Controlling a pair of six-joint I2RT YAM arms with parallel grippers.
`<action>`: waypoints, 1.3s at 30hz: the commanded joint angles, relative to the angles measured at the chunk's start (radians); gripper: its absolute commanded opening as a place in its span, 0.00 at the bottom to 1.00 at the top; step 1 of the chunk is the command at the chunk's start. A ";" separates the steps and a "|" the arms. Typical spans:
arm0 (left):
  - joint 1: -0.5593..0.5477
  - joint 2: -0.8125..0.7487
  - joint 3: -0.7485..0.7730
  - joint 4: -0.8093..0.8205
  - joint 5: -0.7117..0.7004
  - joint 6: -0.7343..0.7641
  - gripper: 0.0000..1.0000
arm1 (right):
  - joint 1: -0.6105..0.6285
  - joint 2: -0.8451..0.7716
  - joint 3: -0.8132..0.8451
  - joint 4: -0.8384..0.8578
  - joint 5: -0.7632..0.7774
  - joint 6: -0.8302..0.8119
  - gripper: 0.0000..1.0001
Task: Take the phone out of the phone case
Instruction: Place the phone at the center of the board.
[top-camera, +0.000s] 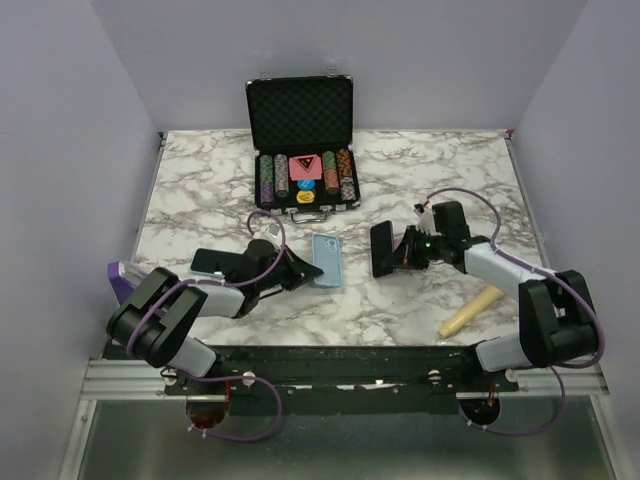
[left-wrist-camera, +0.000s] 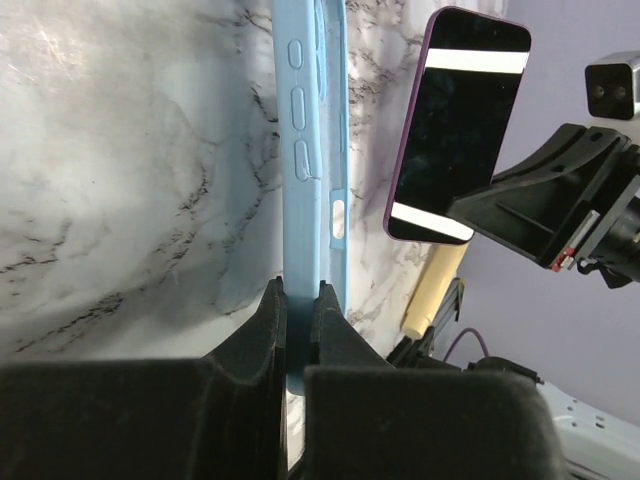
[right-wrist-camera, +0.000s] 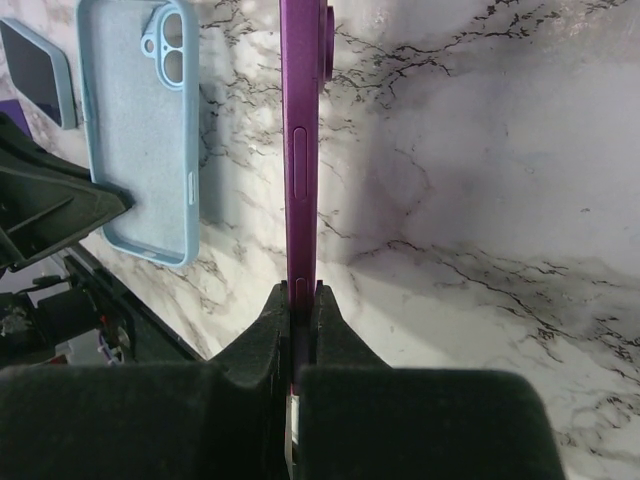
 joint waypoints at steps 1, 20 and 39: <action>0.014 0.019 0.048 -0.086 -0.023 0.047 0.00 | -0.002 0.038 0.007 0.056 -0.058 -0.005 0.02; 0.040 0.075 0.074 -0.120 -0.012 0.086 0.08 | -0.003 0.130 0.011 0.084 -0.052 -0.024 0.11; 0.072 0.115 0.114 -0.134 0.005 0.098 0.17 | -0.003 0.228 0.044 0.119 0.000 0.001 0.16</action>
